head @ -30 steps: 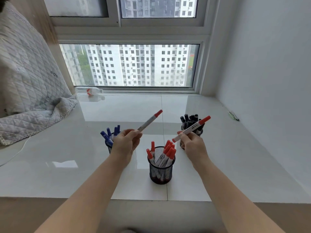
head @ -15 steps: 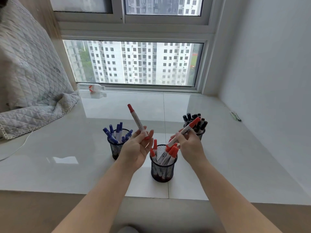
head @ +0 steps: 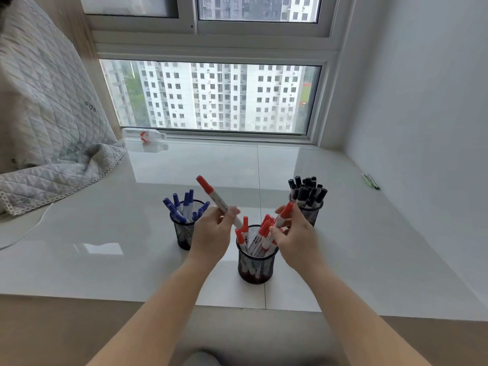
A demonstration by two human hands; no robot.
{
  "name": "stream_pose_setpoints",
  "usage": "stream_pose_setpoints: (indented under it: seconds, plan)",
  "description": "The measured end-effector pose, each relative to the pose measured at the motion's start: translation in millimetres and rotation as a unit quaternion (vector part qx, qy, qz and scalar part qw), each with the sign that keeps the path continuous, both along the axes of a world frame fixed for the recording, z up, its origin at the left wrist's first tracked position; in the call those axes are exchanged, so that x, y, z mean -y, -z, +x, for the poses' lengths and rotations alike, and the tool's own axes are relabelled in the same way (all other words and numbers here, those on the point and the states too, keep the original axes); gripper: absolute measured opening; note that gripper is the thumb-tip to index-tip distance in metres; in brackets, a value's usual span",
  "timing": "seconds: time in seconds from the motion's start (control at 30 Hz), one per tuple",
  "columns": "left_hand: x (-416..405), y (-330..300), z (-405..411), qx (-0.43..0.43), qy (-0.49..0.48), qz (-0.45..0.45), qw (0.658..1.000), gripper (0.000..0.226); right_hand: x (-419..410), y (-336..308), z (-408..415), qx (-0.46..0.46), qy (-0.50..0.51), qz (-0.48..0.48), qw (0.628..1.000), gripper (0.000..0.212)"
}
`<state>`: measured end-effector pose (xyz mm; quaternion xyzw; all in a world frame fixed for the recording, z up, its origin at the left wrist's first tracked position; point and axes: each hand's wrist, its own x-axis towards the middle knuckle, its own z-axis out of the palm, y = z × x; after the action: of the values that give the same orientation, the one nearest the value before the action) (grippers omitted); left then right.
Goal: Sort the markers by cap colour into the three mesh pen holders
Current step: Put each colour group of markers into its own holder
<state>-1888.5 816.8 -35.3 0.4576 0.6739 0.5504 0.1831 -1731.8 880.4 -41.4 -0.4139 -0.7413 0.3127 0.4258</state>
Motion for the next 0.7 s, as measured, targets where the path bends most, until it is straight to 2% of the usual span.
stream_pose_setpoints:
  seconds: [0.17, 0.3, 0.37, 0.5, 0.57, 0.63, 0.7]
  plan:
    - [2.7, 1.5, 7.7, -0.111, -0.002, 0.031, 0.993, 0.008, -0.4, 10.2, -4.3, 0.006, -0.002, 0.028, 1.0, 0.041]
    - [3.6, 3.4, 8.8, -0.136, -0.026, 0.033, 0.99, 0.036, 1.6, 15.6, -4.7, 0.005, 0.018, 0.06, 0.998, 0.068]
    - [3.8, 3.3, 8.5, -0.13, -0.028, 0.035, 0.99, 0.057, 2.2, 16.4, -5.5, 0.018, 0.015, 0.088, 0.996, 0.065]
    - [4.4, 1.7, 8.4, -0.106, -0.011, 0.055, 0.993, 0.096, 0.3, 19.3, -7.7, 0.02, -0.002, 0.113, 0.993, 0.038]
    - [5.5, 1.8, 8.1, -0.111, -0.007, 0.062, 0.992, 0.113, -1.0, 20.0, -8.2, 0.014, 0.007, 0.11, 0.994, 0.033]
    - [6.3, 2.5, 7.7, -0.121, 0.0, 0.067, 0.99, 0.118, -2.5, 21.8, -8.0, 0.019, 0.016, 0.125, 0.992, 0.03]
    - [6.0, 3.1, 8.3, -0.135, 0.001, 0.075, 0.988, 0.112, -4.2, 26.1, -7.4, 0.05, 0.022, 0.153, 0.987, 0.026]
